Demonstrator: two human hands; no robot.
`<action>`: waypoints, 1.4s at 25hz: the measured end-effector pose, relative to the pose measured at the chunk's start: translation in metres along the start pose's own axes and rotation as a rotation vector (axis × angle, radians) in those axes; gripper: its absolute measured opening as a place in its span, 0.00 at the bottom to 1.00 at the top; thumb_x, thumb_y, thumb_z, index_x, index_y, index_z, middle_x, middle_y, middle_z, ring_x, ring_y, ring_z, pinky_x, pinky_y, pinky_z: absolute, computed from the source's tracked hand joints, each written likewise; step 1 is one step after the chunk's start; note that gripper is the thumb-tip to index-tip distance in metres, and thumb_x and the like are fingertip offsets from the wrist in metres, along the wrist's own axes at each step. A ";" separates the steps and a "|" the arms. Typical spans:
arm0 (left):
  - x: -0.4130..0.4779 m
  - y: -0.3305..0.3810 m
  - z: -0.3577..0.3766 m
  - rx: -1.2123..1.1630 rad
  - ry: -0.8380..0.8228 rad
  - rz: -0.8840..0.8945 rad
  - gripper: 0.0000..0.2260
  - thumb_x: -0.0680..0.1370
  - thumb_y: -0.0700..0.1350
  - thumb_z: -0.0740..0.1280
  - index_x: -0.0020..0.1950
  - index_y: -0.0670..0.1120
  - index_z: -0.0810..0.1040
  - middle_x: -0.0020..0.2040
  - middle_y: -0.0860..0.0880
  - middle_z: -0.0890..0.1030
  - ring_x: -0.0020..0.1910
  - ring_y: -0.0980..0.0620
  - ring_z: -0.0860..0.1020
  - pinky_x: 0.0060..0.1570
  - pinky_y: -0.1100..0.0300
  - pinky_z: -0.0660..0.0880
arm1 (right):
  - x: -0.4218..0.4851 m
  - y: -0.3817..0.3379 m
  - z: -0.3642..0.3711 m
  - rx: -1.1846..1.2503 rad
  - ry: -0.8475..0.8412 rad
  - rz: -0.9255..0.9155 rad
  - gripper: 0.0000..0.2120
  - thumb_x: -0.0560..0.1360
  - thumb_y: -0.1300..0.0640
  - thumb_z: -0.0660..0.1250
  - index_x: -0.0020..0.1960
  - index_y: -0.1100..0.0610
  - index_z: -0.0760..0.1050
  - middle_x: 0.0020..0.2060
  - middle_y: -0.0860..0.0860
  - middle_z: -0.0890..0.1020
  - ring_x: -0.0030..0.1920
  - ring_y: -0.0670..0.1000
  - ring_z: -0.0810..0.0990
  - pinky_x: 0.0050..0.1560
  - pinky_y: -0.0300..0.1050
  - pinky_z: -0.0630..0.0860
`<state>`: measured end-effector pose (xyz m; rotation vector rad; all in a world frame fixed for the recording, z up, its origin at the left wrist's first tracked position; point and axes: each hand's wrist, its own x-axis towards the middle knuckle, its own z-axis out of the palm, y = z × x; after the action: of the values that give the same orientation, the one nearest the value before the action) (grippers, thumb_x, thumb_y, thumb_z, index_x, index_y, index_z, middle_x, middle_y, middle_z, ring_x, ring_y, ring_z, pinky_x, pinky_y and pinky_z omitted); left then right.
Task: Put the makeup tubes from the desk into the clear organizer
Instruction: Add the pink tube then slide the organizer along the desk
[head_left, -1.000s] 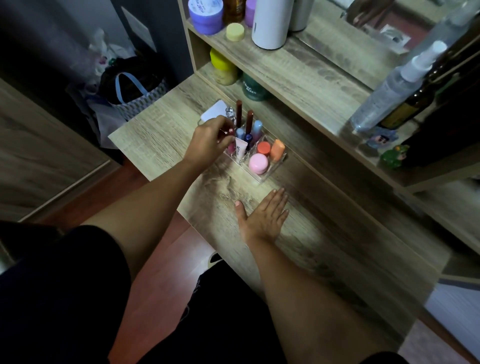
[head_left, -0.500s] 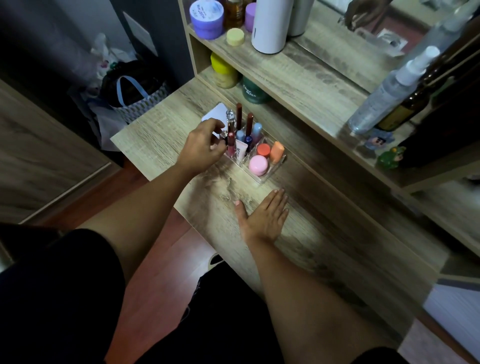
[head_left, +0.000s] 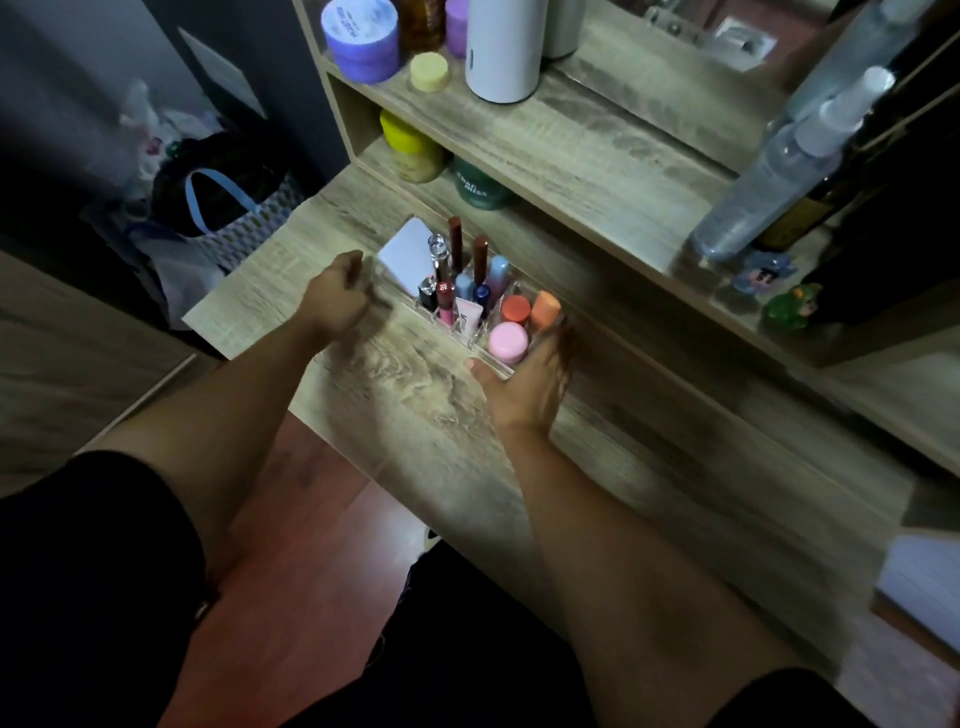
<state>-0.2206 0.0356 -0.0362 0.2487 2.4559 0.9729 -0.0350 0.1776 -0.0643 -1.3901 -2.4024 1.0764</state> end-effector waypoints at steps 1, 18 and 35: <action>0.003 0.001 0.002 -0.031 -0.028 -0.010 0.23 0.76 0.38 0.61 0.71 0.45 0.64 0.69 0.41 0.72 0.67 0.44 0.70 0.69 0.51 0.67 | 0.001 -0.001 0.002 0.011 0.006 0.018 0.58 0.59 0.44 0.79 0.76 0.63 0.48 0.75 0.62 0.60 0.76 0.59 0.58 0.76 0.53 0.53; 0.016 0.009 0.009 -0.163 -0.115 0.018 0.27 0.66 0.33 0.62 0.63 0.51 0.74 0.59 0.43 0.81 0.59 0.44 0.78 0.62 0.45 0.75 | -0.006 0.003 0.007 0.177 0.109 0.041 0.49 0.63 0.50 0.79 0.75 0.59 0.55 0.64 0.61 0.76 0.61 0.63 0.77 0.58 0.51 0.75; -0.063 0.051 0.074 -0.164 -0.144 0.074 0.30 0.61 0.38 0.59 0.63 0.49 0.75 0.58 0.42 0.81 0.57 0.43 0.78 0.60 0.44 0.76 | -0.038 0.080 -0.070 0.156 0.135 0.081 0.53 0.63 0.48 0.79 0.76 0.57 0.51 0.65 0.58 0.76 0.60 0.62 0.78 0.57 0.53 0.76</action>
<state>-0.1294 0.0958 -0.0247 0.3428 2.2377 1.1400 0.0739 0.2072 -0.0579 -1.4668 -2.1370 1.1240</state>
